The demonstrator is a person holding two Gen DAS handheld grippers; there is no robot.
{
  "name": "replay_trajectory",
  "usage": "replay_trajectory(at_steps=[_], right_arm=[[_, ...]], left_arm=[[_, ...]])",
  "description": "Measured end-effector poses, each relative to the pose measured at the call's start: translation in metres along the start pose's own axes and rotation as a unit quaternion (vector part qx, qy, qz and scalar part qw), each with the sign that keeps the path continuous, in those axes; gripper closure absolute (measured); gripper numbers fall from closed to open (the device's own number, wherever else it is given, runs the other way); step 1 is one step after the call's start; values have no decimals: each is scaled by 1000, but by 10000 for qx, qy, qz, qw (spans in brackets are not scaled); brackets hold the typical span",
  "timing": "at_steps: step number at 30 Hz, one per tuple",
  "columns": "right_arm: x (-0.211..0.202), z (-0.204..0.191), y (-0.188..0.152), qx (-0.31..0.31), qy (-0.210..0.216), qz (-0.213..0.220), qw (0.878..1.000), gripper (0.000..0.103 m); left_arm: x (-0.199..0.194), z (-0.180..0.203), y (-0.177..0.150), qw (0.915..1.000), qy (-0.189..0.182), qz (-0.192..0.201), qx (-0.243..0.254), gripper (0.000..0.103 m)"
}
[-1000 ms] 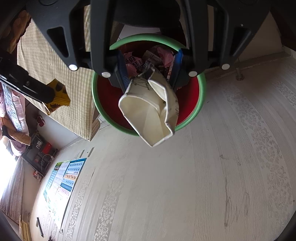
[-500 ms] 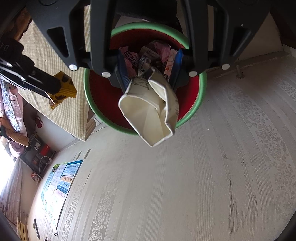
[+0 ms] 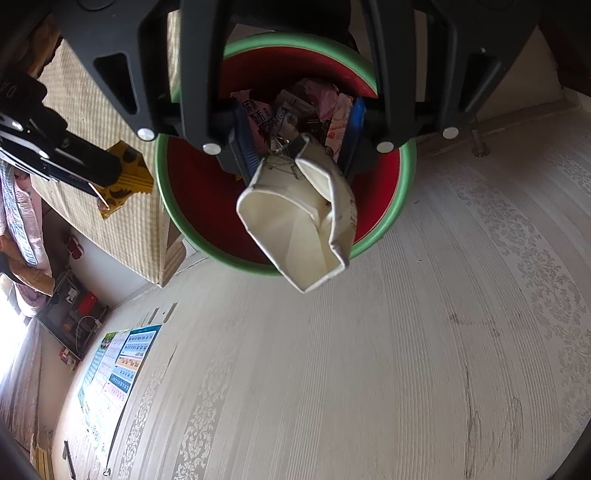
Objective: Collect trash
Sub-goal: 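Carry the gold wrapper with the right tool over the bin while the left tool holds the cup there, then open both tools to drop the paper cup and gold wrapper into the bin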
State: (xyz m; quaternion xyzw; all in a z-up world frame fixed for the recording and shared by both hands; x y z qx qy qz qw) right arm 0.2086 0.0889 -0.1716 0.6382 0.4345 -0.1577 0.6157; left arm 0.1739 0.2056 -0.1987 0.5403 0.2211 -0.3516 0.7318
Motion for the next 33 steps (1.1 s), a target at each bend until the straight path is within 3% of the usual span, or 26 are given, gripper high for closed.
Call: replay_trajectory(at_steps=[25, 27, 28, 33], right_arm=[[13, 1, 0, -49, 40, -60, 10000, 67], [15, 1, 1, -66, 55, -37, 10000, 64], [15, 1, 2, -62, 45, -4, 10000, 59], [16, 7, -1, 28, -54, -120, 9999, 55]], left_arm=[[23, -11, 0, 9998, 126, -161, -19, 64], [25, -15, 1, 9997, 171, -162, -47, 58], [26, -16, 1, 9997, 191, -155, -63, 49], [28, -21, 0, 9995, 249, -167, -116, 45]])
Point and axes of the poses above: each gripper's, at about its wrist camera, not at the fingertips, and x roughly the way its jaws point, z to its right, y to its top, the point moved 10 cm from there along x, roughly the way its jaws point, and after that the axes turned 14 degrees about -y, right-handed, at the moved point
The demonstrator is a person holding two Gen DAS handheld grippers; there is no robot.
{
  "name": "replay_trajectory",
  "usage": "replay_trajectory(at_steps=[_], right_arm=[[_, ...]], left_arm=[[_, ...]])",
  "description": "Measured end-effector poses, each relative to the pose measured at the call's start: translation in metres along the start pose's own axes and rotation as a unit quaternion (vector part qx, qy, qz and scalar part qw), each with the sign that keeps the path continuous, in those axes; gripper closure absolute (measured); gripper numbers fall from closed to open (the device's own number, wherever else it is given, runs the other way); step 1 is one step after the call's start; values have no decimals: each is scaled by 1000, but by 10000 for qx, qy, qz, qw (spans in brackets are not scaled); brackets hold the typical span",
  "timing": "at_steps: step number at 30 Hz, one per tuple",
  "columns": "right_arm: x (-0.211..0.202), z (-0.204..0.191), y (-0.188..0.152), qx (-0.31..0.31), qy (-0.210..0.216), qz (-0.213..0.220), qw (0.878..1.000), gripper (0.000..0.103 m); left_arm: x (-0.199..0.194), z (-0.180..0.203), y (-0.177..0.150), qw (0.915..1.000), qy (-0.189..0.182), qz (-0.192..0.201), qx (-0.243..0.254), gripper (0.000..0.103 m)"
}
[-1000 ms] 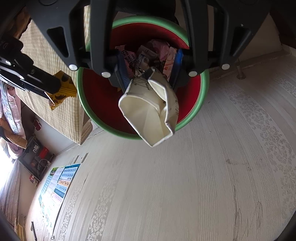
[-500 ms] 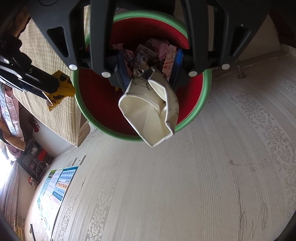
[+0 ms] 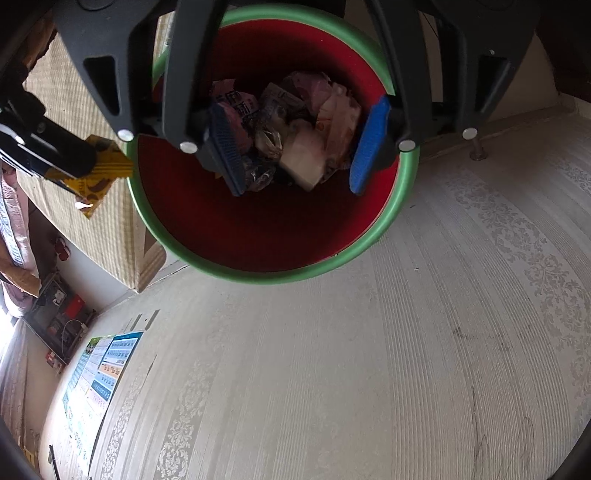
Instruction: Collect trash
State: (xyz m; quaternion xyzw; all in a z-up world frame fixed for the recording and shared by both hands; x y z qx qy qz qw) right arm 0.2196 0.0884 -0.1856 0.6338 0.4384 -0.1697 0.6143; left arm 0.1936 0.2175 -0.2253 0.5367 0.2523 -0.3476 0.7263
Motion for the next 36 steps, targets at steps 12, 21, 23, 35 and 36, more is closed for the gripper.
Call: replay_trajectory(at_steps=[12, 21, 23, 35, 36], right_arm=[[-22, 8, -4, 41, 97, 131, 9999, 30], [-115, 46, -10, 324, -382, 1155, 9920, 16], [-143, 58, -15, 351, -601, 1481, 9865, 6], [-275, 151, -46, 974, -2139, 2828, 9299, 6], [-282, 157, -49, 1018, -2248, 2901, 9247, 6]], left_arm=[[-26, 1, -2, 9992, 310, 224, -117, 21], [-73, 63, -2, 9978, 42, 647, 169, 15], [-87, 90, 0, 9960, -87, 844, 276, 11], [-181, 216, 16, 9616, -333, 2599, 815, 5], [-187, 223, 16, 9585, -348, 2704, 838, 5]])
Point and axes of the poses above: each gripper's, at about its wrist camera, not at the fingertips, and x roughly the way its jaws point, z to its right, y to its top, the point moved 10 cm from there along x, roughly the way its jaws point, and after that the axes turned 14 degrees about -y, right-handed, at the moved point
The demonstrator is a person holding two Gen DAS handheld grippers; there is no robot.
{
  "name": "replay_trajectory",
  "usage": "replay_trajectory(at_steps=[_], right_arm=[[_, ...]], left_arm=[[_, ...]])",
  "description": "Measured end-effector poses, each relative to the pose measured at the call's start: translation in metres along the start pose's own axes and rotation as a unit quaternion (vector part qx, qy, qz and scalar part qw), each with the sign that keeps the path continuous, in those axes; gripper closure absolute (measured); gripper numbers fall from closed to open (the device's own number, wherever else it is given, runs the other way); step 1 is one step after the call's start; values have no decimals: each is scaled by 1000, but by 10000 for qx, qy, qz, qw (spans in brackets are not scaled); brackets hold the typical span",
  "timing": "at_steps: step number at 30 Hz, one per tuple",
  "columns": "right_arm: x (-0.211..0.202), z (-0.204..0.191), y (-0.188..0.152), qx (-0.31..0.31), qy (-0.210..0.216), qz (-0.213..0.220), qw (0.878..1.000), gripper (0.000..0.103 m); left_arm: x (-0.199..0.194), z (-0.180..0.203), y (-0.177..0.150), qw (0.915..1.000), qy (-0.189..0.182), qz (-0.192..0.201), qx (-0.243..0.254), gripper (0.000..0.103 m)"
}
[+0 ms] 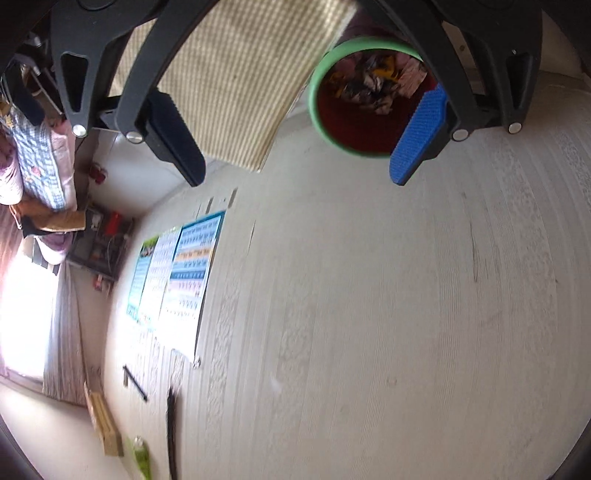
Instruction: Collect trash
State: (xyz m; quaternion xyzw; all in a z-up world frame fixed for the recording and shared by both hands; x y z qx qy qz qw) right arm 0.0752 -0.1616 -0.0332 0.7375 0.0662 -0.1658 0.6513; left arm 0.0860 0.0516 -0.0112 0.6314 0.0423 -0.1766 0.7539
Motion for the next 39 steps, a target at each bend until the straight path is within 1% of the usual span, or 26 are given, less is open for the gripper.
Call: replay_trajectory(at_steps=[2, 4, 6, 7, 8, 10, 12, 14, 20, 29, 39], right_arm=[[-6, 16, 1, 119, -160, 89, 9998, 6], [-11, 29, 1, 263, -229, 80, 9994, 6], [-12, 39, 0, 253, -412, 0, 9988, 6], [-11, 40, 0, 231, -465, 30, 9986, 6], [-15, 42, 1, 213, -503, 79, 9985, 6], [-21, 45, 2, 212, -549, 148, 9982, 6], [-23, 47, 1, 263, -534, 144, 9981, 6], [-24, 48, 1, 285, -519, 128, 9982, 6], [-28, 44, 4, 148, -609, 244, 9977, 6], [-24, 40, -2, 83, -593, 143, 9981, 6], [-17, 33, -9, -17, -587, 25, 9983, 6]], left_arm=[[-5, 15, 5, 9998, -97, 134, 87, 5], [-5, 28, 6, 9993, -253, 101, 245, 5], [-6, 43, 4, 9982, -362, 19, 475, 5], [-6, 49, 4, 9976, -392, 2, 566, 5], [-8, 55, 2, 9970, -395, -18, 659, 5], [-8, 63, -3, 9957, -267, -148, 870, 5], [-9, 71, -7, 9949, -303, -185, 940, 5], [-12, 72, -7, 9952, -310, -176, 915, 5], [-12, 69, -4, 9950, -137, -158, 981, 5], [-10, 56, -6, 9967, -64, -246, 777, 5], [-5, 50, -10, 9968, -38, -360, 708, 5]])
Point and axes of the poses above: each gripper's, at about its wrist camera, not at the fingertips, and x roughly the way its jaws point, z to its right, y to its top, the point moved 10 cm from there along x, roughly the way its jaws point, and after that the axes turned 14 degrees about -y, right-handed, at the moved point
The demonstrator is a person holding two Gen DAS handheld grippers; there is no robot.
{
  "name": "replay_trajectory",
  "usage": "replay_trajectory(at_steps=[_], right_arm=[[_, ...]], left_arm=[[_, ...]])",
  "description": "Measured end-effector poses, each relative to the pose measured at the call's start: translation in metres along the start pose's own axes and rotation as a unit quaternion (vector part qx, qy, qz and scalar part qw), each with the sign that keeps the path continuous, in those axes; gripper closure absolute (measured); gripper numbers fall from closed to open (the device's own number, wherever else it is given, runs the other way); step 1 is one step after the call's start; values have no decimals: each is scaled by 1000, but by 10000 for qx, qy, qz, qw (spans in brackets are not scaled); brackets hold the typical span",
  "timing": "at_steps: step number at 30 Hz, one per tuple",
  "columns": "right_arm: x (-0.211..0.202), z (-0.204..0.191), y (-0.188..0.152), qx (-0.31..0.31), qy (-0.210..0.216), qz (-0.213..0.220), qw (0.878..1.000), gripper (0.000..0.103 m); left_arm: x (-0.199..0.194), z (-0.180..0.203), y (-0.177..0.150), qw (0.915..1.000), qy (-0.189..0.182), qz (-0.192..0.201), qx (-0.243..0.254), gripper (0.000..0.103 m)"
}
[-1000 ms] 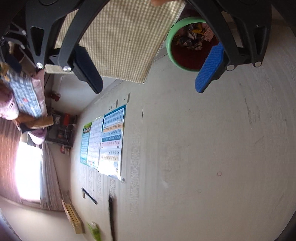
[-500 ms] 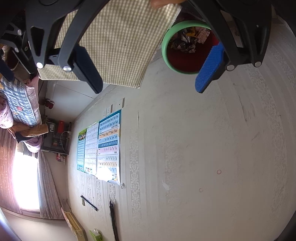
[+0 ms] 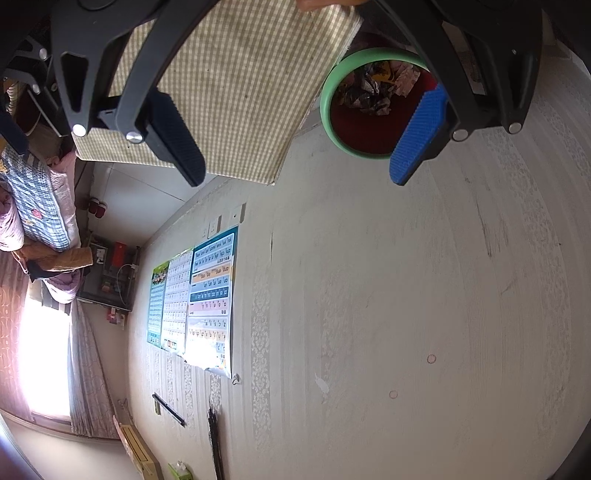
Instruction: Collect trash
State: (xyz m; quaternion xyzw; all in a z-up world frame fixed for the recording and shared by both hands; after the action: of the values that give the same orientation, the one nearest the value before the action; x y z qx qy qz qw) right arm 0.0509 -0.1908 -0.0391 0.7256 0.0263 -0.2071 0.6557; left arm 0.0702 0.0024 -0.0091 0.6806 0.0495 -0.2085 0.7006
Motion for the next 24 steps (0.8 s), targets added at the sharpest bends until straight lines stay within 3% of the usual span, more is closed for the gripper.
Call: replay_trajectory(at_steps=[24], right_arm=[[8, -7, -10, -63, 6, -198, 9998, 6]], left_arm=[[9, -10, -10, 9997, 124, -198, -84, 5]])
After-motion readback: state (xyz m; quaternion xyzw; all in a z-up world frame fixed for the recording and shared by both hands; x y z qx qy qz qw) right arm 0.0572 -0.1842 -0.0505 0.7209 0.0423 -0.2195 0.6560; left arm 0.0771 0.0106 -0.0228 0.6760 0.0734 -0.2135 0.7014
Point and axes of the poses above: each gripper's, at about its wrist camera, not at the fingertips, and x roughly the way its jaws point, z to its right, y to its top, the point moved 10 cm from there along x, roughly the way its jaws point, and after that the axes turned 14 degrees about -y, right-handed, at the moved point
